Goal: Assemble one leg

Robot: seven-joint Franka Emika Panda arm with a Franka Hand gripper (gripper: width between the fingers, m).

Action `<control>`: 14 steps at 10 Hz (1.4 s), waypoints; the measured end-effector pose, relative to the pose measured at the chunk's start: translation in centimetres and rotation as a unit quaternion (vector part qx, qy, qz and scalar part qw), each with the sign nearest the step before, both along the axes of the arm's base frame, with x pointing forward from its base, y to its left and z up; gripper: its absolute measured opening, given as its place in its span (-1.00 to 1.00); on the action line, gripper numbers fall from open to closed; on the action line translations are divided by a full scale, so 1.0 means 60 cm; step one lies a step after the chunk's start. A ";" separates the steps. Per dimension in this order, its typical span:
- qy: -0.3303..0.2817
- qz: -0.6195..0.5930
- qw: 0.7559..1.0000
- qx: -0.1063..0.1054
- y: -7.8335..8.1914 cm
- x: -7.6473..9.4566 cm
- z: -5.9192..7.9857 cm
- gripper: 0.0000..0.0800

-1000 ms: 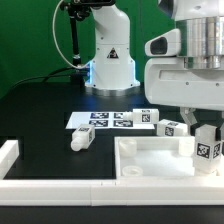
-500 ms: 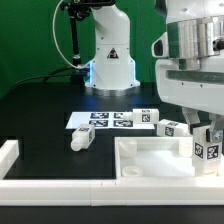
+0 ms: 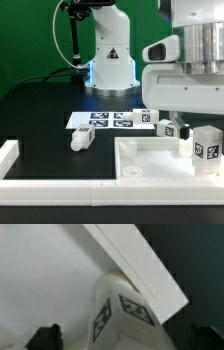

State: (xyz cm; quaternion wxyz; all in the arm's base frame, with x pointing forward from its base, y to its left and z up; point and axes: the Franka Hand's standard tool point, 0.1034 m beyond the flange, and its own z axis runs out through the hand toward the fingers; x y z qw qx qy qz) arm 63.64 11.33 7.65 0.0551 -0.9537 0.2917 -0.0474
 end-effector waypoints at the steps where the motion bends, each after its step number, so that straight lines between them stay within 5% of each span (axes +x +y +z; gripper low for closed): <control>1: -0.003 0.032 0.999 -0.004 -0.003 0.000 0.000 0.61; 3: -0.007 0.089 0.996 -0.014 -0.005 0.001 0.000 0.62; 5: -0.020 0.280 0.959 -0.048 -0.007 0.005 0.003 0.62; 7: -0.019 0.258 0.965 -0.045 -0.007 0.005 0.002 0.62; 9: -0.018 0.256 0.965 -0.045 -0.007 0.005 0.002 -0.16; 14: -0.003 0.002 1.000 -0.018 -0.008 0.004 0.001 -0.29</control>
Offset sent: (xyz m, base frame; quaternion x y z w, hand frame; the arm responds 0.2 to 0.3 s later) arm 0.0100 0.0142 0.0119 0.0360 0.0013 -0.4443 0.8952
